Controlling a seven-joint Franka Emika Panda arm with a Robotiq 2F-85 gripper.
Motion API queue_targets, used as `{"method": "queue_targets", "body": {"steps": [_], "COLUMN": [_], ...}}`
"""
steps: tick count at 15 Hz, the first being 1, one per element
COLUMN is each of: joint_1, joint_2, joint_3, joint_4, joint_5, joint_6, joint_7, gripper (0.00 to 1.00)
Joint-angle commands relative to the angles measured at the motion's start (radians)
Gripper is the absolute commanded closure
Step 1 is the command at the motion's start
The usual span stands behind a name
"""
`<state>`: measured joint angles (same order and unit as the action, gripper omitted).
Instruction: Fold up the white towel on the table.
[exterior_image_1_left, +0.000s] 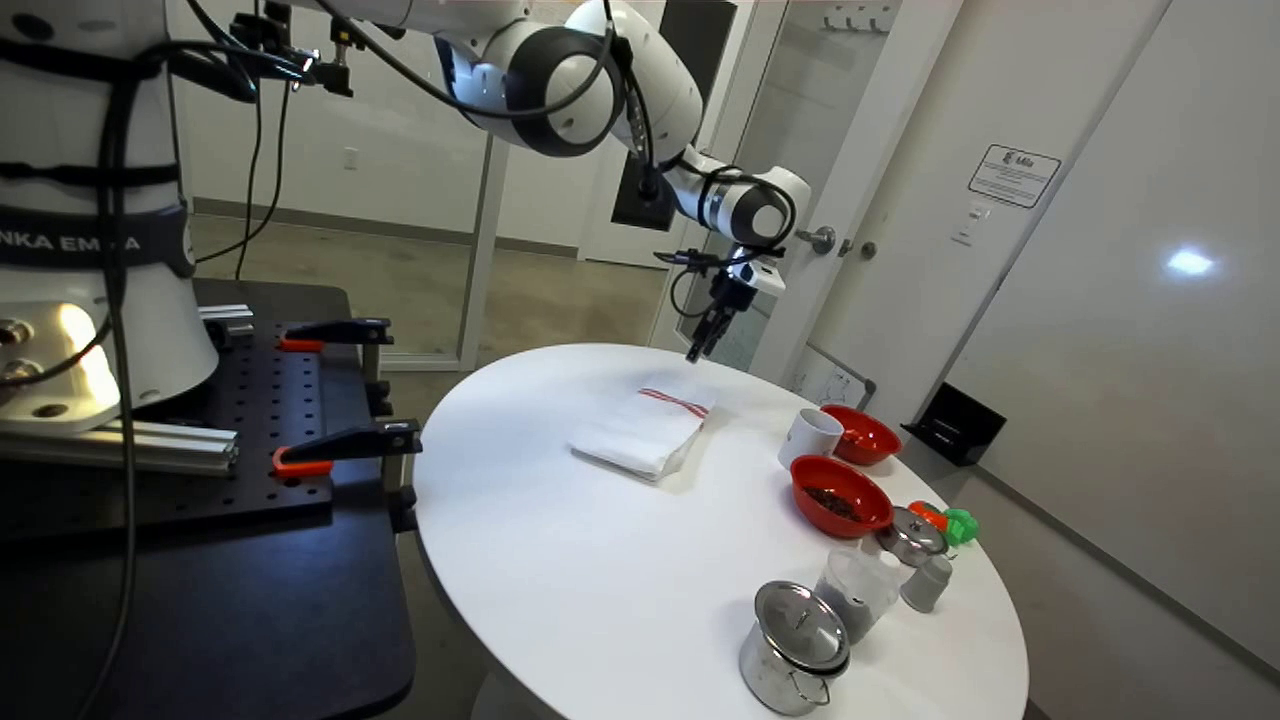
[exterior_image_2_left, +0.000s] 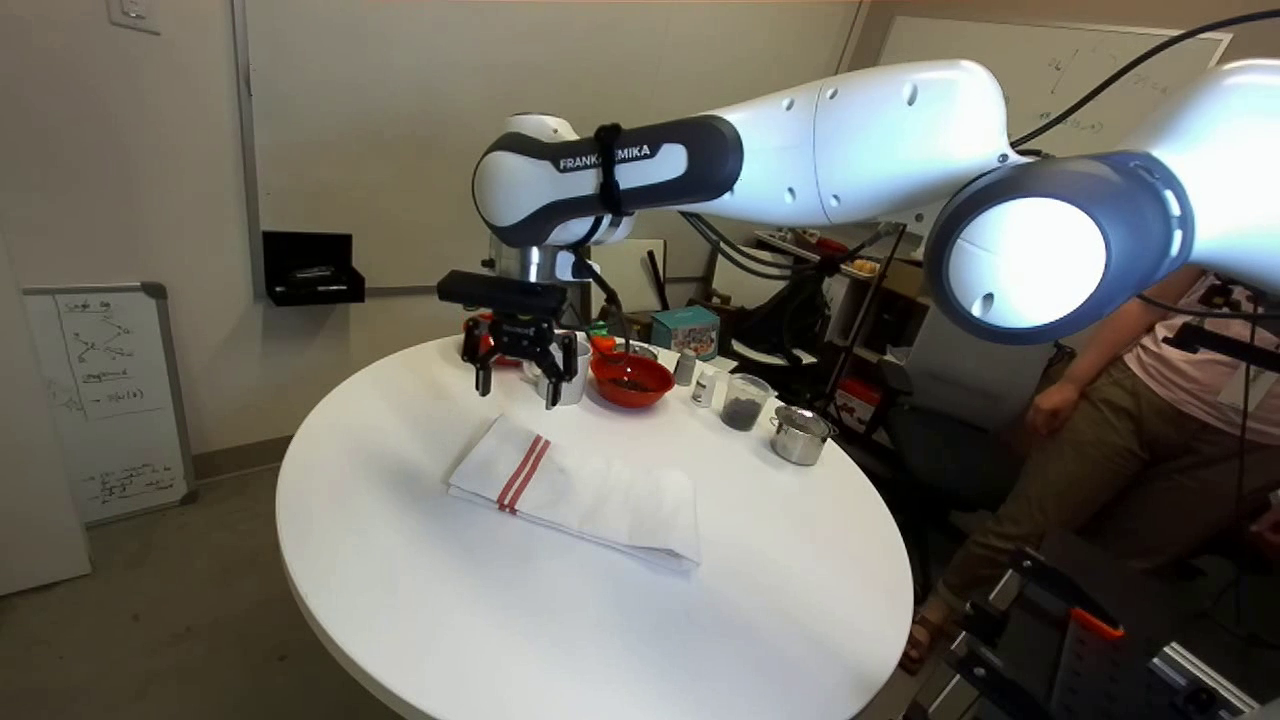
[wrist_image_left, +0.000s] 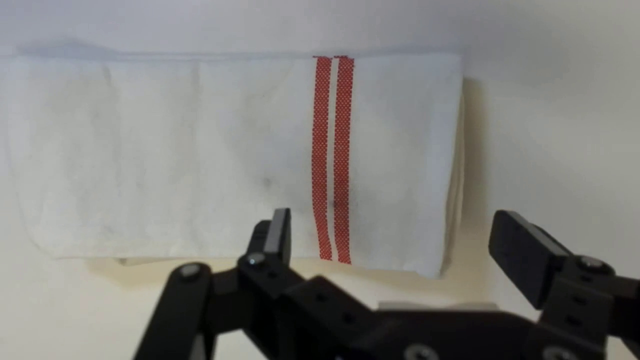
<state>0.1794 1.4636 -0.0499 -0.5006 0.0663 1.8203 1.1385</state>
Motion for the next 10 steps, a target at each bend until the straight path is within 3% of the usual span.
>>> {"method": "queue_targets", "body": {"steps": [1, 4, 5, 10], "joint_1": [0.011, 0.006, 0.005, 0.001], "joint_2": [0.0, 0.01, 0.015, 0.014], "joint_3": [-0.002, -0.009, 0.005, 0.001], "joint_4": [0.075, 0.139, 0.117, 0.138], "joint_5": [-0.041, -0.072, -0.051, -0.062], "joint_6": [-0.124, -0.296, -0.221, -0.281], "joint_7": [-0.041, -0.136, -0.075, -0.115], "gripper": [0.0, 0.0, 0.0, 0.0]}}
